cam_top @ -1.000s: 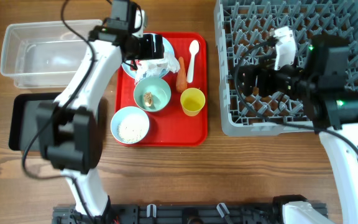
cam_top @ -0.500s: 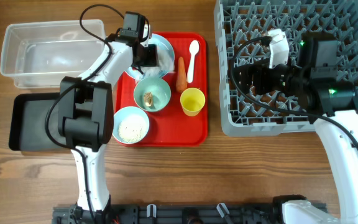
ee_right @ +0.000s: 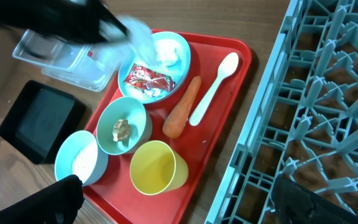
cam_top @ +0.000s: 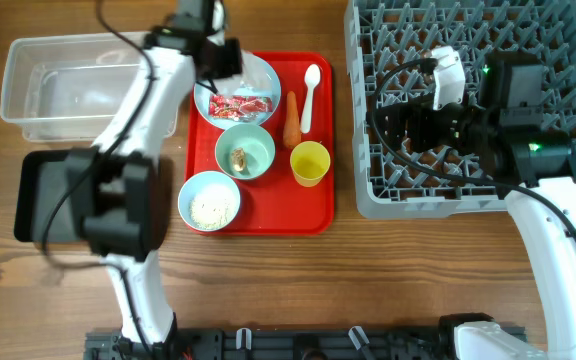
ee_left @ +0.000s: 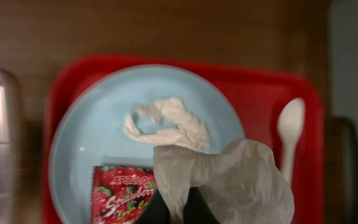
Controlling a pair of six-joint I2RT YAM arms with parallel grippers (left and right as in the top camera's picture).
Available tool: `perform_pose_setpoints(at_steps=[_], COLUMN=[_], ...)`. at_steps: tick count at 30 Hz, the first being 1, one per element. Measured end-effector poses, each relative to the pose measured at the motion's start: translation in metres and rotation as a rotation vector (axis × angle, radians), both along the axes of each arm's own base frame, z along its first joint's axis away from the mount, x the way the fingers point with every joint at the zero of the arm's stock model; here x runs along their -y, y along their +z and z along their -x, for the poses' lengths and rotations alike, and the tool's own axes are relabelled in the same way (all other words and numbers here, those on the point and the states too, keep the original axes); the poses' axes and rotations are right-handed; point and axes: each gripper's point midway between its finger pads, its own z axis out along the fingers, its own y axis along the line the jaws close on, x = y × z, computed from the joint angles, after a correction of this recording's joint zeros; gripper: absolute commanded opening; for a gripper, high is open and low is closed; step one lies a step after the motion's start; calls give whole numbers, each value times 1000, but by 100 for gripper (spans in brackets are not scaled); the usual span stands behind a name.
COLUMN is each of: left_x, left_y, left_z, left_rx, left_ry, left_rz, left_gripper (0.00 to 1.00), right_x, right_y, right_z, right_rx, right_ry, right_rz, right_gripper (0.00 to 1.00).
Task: Sort waste into correct bins and load items into the dishwasher rack
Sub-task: 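Carry the tissue left over the clear plastic bin and release it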
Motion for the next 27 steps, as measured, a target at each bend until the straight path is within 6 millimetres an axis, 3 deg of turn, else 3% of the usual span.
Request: perform_pose_setpoints(at_steps=[3,5,7,9,11,12,13,15,20,27], left_x=[-37,-78,-117,-154,-189,-204,-215,-236,-249,-245], left_y=[74,114,126,119,103,95,85,57,22,45], left_z=[2,7,10,13,15,16,16,15,12,7], left_rx=[128,200,218,193,157,138,118,62,3,70], left_ry=[83,165,241,316,387,417,439,485,510,493], left_rz=[28,34,29,18,9,4,3,4,7,15], left_gripper=[4,4,4,4,12,28,63,100,100,92], right_x=[0,0,0,0,0,0,0,0,0,0], right_y=[0,0,0,0,1,1,1,1,1,1], right_z=[0,0,0,0,-1,-1,-1,-1,-1,-1], right_rx=[1,2,2,3,3,3,3,4,4,3], right_ry=[0,0,0,0,0,0,0,0,0,0], right_rz=[0,0,0,0,0,-1,-1,-1,-1,-1], right_gripper=[100,100,100,100,100,100,100,100,100,100])
